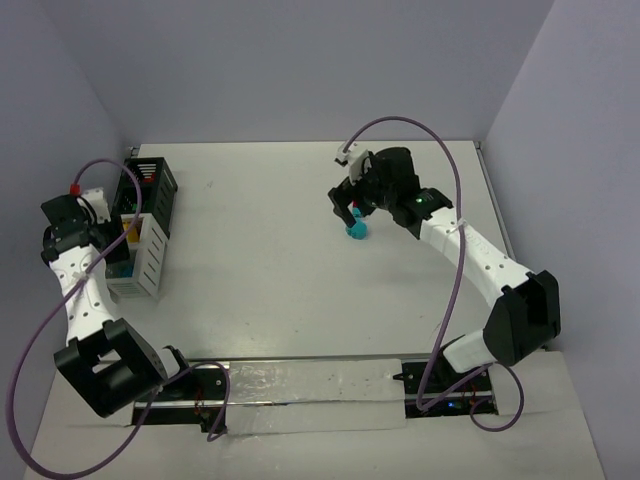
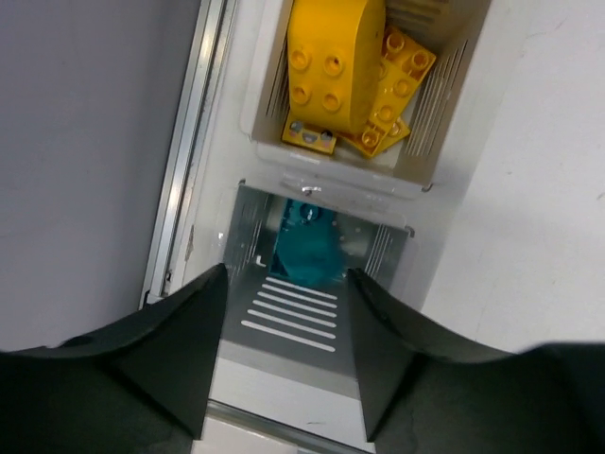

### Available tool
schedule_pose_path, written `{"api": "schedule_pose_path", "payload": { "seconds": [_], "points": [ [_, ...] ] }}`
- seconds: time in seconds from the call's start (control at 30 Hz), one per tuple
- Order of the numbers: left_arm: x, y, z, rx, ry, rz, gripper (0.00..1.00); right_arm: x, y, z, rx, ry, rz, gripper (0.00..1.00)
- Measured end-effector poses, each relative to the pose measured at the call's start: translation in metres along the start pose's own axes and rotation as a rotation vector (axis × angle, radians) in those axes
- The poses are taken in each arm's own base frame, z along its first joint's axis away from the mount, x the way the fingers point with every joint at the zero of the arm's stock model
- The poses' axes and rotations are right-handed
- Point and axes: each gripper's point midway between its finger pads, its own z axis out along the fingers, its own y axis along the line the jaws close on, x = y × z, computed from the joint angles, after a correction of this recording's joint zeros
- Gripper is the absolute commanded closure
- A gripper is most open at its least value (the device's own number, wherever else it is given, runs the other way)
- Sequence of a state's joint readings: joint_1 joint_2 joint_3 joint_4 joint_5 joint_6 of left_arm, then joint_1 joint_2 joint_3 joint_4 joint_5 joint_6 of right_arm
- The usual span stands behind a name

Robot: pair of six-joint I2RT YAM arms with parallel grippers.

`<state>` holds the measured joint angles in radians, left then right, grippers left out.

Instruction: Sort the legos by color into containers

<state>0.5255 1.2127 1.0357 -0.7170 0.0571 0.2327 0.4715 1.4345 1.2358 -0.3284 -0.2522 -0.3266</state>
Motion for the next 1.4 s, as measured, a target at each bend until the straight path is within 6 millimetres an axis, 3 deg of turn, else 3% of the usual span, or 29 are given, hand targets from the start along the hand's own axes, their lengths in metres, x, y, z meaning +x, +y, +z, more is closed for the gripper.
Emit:
{"api": "schedule_pose_path", "payload": {
  "seconds": [0.3,0.53,0.7,0.9,1.1,1.4],
  "points": [
    [-0.059,-0.006,-0.03,0.058,-0.176,0.036,0.31,0.032,-0.052,-0.015,0.114,0.064,0.135,0.05],
    [-0.102,-0.053,-0.07,0.181,-0.33,0.104,0.31,0.081,-0.076,-0.018,0.164,0.192,0.235,0.06],
    [-0.105,-0.073,-0.072,0.23,-0.335,0.109,0.31,0.103,-0.073,-0.006,0.154,0.265,0.317,0.06],
    [-0.104,-0.082,-0.07,0.254,-0.321,0.092,0.3,0.118,-0.072,0.022,0.132,0.334,0.441,0.1],
    [-0.103,-0.085,-0.066,0.264,-0.308,0.087,0.3,0.138,-0.057,0.041,0.068,0.394,0.471,0.12],
    [-0.101,-0.09,-0.055,0.289,-0.277,0.089,0.3,0.14,-0.046,0.066,0.017,0.369,0.376,0.13]
  ]
}}
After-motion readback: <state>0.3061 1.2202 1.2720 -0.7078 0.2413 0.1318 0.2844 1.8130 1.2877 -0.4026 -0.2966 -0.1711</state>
